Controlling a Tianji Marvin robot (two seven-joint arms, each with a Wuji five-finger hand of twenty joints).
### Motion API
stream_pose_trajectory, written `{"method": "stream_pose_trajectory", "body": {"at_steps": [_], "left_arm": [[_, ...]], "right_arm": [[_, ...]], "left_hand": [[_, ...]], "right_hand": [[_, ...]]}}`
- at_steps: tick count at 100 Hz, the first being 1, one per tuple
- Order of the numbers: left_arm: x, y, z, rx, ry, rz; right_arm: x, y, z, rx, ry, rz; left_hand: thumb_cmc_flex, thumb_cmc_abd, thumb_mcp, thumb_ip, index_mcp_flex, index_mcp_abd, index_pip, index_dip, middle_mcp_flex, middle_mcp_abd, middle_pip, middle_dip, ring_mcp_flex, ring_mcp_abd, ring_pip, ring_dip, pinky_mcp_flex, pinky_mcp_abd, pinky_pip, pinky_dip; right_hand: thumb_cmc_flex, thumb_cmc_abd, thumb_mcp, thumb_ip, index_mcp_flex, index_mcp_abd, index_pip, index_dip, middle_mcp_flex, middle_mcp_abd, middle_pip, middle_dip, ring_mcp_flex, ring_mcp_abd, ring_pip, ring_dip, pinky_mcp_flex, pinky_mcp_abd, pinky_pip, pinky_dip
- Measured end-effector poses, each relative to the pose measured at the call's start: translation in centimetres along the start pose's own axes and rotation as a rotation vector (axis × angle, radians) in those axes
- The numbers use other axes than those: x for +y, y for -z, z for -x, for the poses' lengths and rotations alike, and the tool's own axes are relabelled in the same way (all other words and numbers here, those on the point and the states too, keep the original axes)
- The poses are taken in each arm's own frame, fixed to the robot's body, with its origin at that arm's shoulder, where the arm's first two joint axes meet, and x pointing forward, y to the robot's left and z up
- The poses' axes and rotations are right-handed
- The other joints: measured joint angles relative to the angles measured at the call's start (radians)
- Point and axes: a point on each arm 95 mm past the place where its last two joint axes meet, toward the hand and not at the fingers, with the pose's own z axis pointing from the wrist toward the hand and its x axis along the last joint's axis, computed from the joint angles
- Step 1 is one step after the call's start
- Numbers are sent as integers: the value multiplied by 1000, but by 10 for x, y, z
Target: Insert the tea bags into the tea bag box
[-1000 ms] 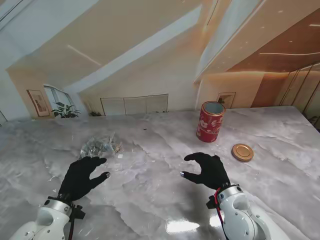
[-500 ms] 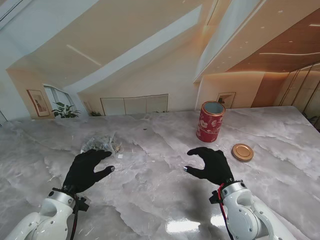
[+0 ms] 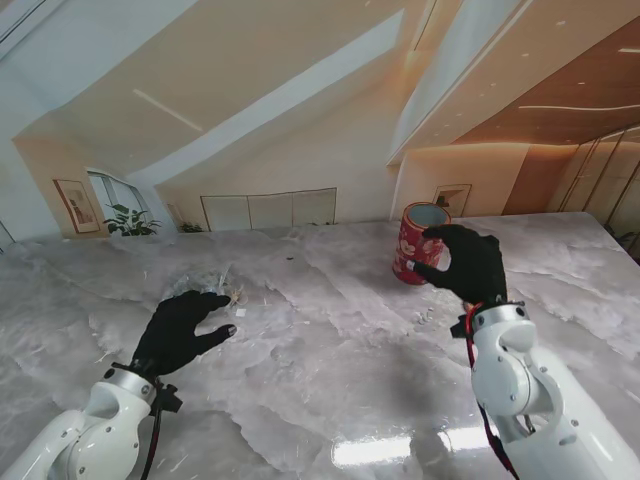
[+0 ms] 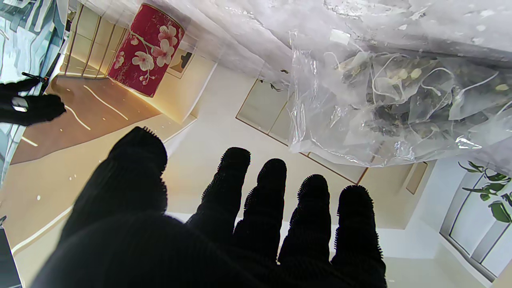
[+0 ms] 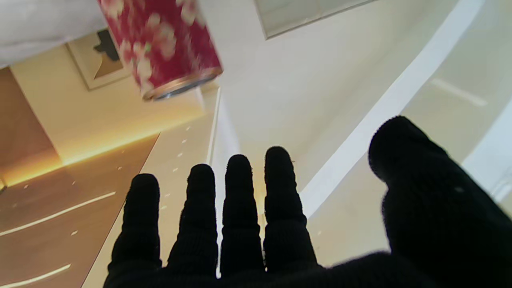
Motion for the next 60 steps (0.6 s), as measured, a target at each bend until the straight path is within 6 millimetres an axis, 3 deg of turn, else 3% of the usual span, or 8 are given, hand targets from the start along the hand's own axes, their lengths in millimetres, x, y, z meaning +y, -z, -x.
{"method": "stream_pose_trajectory", "body": {"at_steps": [9, 21, 53, 60], "left_arm": [[0, -1, 0, -5, -2, 7], [1, -1, 0, -7, -5, 12], [0, -5, -1, -6, -11, 25], [0, -6, -1, -6, -12, 28]], "right_arm": [[18, -24, 2, -54, 11, 6], [33, -51, 6, -153, 27, 2], [40, -106, 13, -378, 58, -50], [41, -117, 15, -443, 40, -68]], "left_hand": [[0, 0, 0, 0, 0, 0, 0, 0, 0, 0, 0, 0, 0, 0, 0, 0, 0, 0, 0, 1], [0, 0, 0, 0, 0, 0, 0, 0, 0, 0, 0, 0, 0, 0, 0, 0, 0, 0, 0, 1], [0, 0, 0, 0, 0, 0, 0, 0, 0, 0, 0, 0, 0, 0, 0, 0, 0, 0, 0, 1], [0, 0, 0, 0, 0, 0, 0, 0, 0, 0, 0, 0, 0, 0, 0, 0, 0, 0, 0, 1]], "right_hand": [[-10, 0, -3, 0, 9, 0, 3, -2, -8, 2, 5, 0, 0, 15, 1, 0, 3, 18, 6, 13], [-17, 0, -1, 0, -17, 10, -11, 6, -8, 34, 6, 0, 0, 44, 8, 0, 14, 57, 18, 25], [-17, 0, -1, 1, -41, 82, 2, 6, -8, 90, 27, 1, 23, 124, 28, 0, 69, 123, 79, 51], [-17, 0, -1, 9, -41, 109, 2, 6, -8, 118, 39, 2, 34, 138, 39, 10, 91, 134, 100, 53]]}}
